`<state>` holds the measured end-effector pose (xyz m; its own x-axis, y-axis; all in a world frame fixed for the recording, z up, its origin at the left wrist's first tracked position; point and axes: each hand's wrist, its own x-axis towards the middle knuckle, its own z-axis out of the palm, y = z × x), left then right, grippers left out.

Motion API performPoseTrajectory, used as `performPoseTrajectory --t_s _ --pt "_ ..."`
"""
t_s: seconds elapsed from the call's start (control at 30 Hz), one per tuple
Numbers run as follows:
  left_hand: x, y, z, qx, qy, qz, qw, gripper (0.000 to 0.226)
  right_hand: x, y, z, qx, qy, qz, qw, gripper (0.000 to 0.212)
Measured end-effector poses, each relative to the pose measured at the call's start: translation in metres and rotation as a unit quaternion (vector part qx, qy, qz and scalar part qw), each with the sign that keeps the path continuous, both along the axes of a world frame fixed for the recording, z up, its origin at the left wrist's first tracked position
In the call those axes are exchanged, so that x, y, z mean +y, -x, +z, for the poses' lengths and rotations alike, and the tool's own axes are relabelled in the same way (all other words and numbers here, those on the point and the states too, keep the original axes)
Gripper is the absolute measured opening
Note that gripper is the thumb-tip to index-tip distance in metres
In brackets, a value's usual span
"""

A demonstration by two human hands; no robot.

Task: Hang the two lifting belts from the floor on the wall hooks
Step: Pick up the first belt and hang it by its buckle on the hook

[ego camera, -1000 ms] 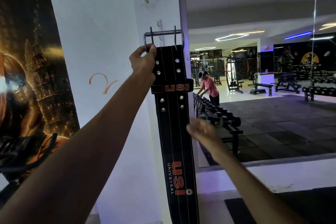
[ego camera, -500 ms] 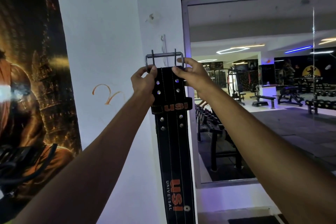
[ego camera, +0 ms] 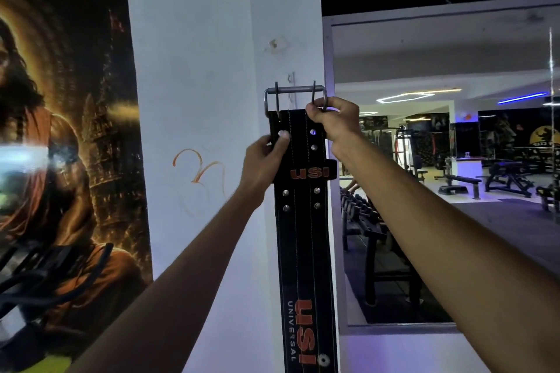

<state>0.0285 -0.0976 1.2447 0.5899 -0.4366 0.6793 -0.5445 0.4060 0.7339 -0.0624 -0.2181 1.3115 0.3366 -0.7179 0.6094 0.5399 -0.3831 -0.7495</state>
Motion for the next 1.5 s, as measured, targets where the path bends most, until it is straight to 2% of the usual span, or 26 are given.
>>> performPoseTrajectory --t_s 0.17,0.27,0.4,0.53,0.67,0.83,0.93,1.03,1.13,1.2,1.4,1.5 --pt "0.000 -0.014 -0.039 0.012 -0.030 -0.102 0.994 0.041 0.001 0.000 0.000 -0.003 -0.007 0.004 1.000 0.011" --pt "-0.001 -0.019 -0.070 0.000 -0.060 -0.110 0.992 0.030 -0.001 -0.002 -0.007 -0.003 -0.022 0.009 1.000 0.010" --pt "-0.004 -0.030 -0.128 -0.016 -0.169 -0.119 0.978 0.013 -0.005 -0.002 -0.010 -0.007 -0.045 0.009 0.999 0.015" --pt "-0.007 -0.019 -0.202 0.019 -0.219 -0.121 0.968 0.021 -0.011 0.001 -0.009 -0.017 -0.056 -0.016 0.998 0.018" --pt "-0.009 -0.014 -0.260 0.024 -0.259 -0.142 0.955 0.008 -0.016 0.003 -0.022 -0.003 -0.081 -0.012 0.997 0.017" --pt "-0.014 -0.014 -0.240 0.075 -0.199 -0.149 0.966 0.015 -0.021 0.003 -0.036 0.011 -0.086 0.003 0.996 0.015" --pt "-0.018 -0.015 -0.238 0.093 -0.175 -0.138 0.970 0.010 -0.019 0.005 -0.038 0.006 -0.086 0.007 0.996 0.016" --pt "-0.017 -0.014 -0.270 0.072 -0.224 -0.147 0.961 0.017 -0.017 0.008 -0.036 0.000 -0.084 0.004 0.996 0.015" --pt "-0.015 -0.013 -0.302 0.055 -0.276 -0.158 0.947 0.014 -0.015 0.010 -0.040 0.005 -0.082 -0.003 0.997 0.011" --pt "-0.017 -0.016 -0.307 0.064 -0.270 -0.165 0.947 0.020 -0.016 0.011 -0.045 0.010 -0.087 0.002 0.996 0.012" --pt "-0.022 -0.013 -0.287 0.076 -0.222 -0.146 0.961 0.013 -0.017 0.014 -0.052 0.007 -0.094 0.000 0.996 0.014" --pt "-0.021 -0.012 -0.309 0.040 -0.269 -0.146 0.951 0.012 -0.015 0.015 -0.057 0.012 -0.100 -0.003 0.995 0.021"
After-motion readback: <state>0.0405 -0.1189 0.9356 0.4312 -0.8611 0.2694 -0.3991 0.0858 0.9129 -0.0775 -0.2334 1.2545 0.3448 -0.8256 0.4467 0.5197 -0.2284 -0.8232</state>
